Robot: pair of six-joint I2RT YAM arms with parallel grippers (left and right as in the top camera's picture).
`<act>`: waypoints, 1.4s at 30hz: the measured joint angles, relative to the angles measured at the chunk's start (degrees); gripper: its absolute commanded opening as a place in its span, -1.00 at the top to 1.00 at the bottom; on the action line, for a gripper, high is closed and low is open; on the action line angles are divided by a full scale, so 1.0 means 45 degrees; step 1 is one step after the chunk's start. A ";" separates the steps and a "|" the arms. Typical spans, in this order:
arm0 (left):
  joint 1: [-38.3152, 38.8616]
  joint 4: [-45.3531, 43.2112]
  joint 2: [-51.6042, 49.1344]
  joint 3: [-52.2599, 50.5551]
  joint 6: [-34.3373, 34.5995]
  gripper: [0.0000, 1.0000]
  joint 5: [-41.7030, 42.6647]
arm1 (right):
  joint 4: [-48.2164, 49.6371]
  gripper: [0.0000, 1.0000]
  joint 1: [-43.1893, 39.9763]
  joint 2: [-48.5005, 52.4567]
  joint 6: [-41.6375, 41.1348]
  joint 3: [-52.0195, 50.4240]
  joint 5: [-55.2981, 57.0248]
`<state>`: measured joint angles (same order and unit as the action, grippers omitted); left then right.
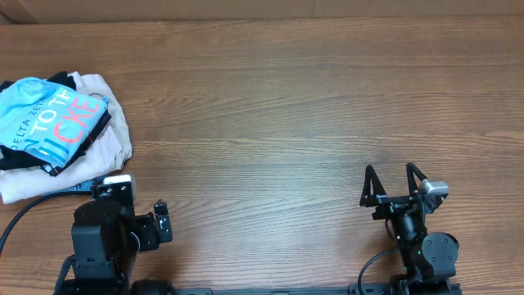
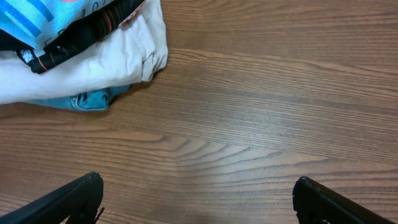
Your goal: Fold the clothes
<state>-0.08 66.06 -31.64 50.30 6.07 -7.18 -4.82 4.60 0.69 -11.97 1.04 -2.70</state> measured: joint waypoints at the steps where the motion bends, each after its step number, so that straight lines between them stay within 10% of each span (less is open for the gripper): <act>1: 0.0000 0.0000 0.0000 0.0005 0.0000 -1.00 0.0005 | 0.0005 -1.00 0.0000 0.0000 0.0000 0.0000 0.0000; 29: 0.0000 -0.0165 0.0214 -0.0520 0.0000 -1.00 -0.0044 | 0.0005 -1.00 0.0000 0.0000 0.0010 0.0000 0.0000; 42: 0.0180 -0.5999 0.5003 -0.6664 0.0209 -1.00 -0.0087 | 0.0005 -1.00 0.0000 0.0000 0.0005 0.0000 0.0005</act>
<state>0.73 39.07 -9.13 20.32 7.01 -7.57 -4.80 4.60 0.69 -11.94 1.04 -2.68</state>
